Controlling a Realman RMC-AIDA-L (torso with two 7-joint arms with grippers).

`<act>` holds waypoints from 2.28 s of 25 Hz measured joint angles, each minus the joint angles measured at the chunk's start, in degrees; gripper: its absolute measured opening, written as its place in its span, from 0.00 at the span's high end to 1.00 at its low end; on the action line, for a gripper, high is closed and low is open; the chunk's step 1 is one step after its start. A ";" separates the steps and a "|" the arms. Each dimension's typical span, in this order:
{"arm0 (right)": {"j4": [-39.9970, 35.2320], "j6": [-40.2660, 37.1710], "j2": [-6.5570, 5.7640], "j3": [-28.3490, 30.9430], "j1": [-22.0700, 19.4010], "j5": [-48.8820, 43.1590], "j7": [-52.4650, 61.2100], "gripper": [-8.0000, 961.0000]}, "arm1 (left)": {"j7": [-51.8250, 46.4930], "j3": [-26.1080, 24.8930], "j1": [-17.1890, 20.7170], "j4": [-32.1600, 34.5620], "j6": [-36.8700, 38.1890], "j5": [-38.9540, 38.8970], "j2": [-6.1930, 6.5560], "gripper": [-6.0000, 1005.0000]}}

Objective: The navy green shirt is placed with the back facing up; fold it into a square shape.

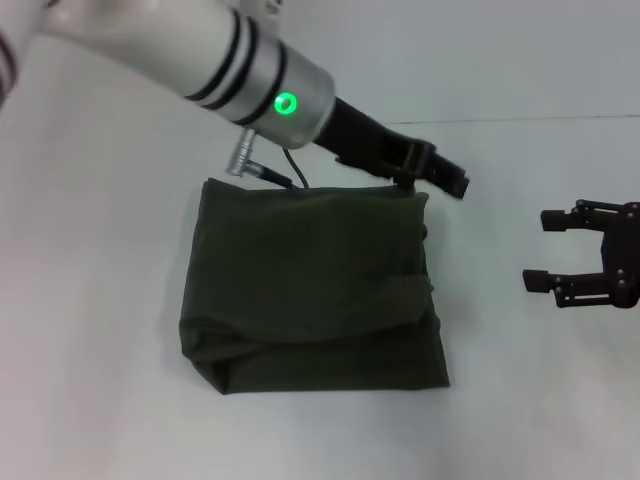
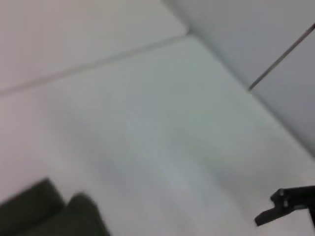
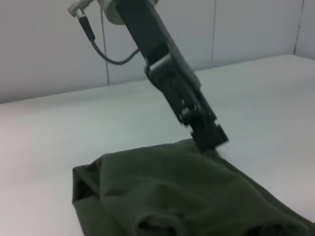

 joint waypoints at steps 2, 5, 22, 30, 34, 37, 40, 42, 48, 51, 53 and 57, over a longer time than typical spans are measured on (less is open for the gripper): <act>0.00 0.04 -0.14 1.06 0.05 0.04 0.11 0.06 | 4.15 -0.40 3.98 2.57 -0.06 -4.23 0.07 0.51; 0.00 -0.12 -0.67 3.64 0.54 0.15 1.58 0.06 | 10.97 -1.94 9.43 3.72 -0.26 -9.61 0.35 0.39; 0.71 6.17 -1.26 5.60 4.42 3.09 9.47 0.06 | 54.75 -1.88 22.36 -10.73 -10.58 -23.61 -0.36 0.16; 0.71 6.74 -1.06 5.60 4.62 3.21 10.29 0.06 | 63.94 0.10 21.48 -15.53 -10.37 -27.36 -0.44 0.16; 0.71 7.02 -0.97 5.60 4.63 3.11 10.57 0.06 | 66.78 5.53 21.07 -18.03 -11.52 -30.95 -0.56 0.17; 0.70 7.08 -0.97 5.59 4.68 2.98 10.70 0.06 | 67.26 10.14 20.42 -19.56 -13.01 -33.78 -0.61 0.17; 0.71 7.59 -0.98 5.44 4.83 2.92 10.72 0.06 | 67.19 14.20 19.96 -20.19 -13.43 -36.00 -0.68 0.17; 0.71 7.87 -0.98 5.27 4.90 2.89 10.72 0.06 | 67.10 15.17 19.90 -19.92 -12.72 -36.95 -0.70 0.17; 0.76 8.69 -1.02 4.73 5.05 2.86 10.72 0.06 | 69.84 14.44 20.15 -17.68 -13.94 -44.22 -0.46 0.17; 0.78 8.69 -1.08 4.77 5.07 3.05 10.72 0.06 | 71.81 14.32 19.34 -17.27 -19.34 -46.47 -0.50 0.17; 0.79 8.71 -1.10 4.96 5.07 3.10 10.75 0.06 | 72.11 15.14 17.69 -18.31 -23.94 -46.82 -0.59 0.17; 0.80 8.70 -0.93 5.03 5.07 3.13 10.79 0.06 | 72.74 17.42 13.25 -23.22 -30.72 -48.52 -0.70 0.17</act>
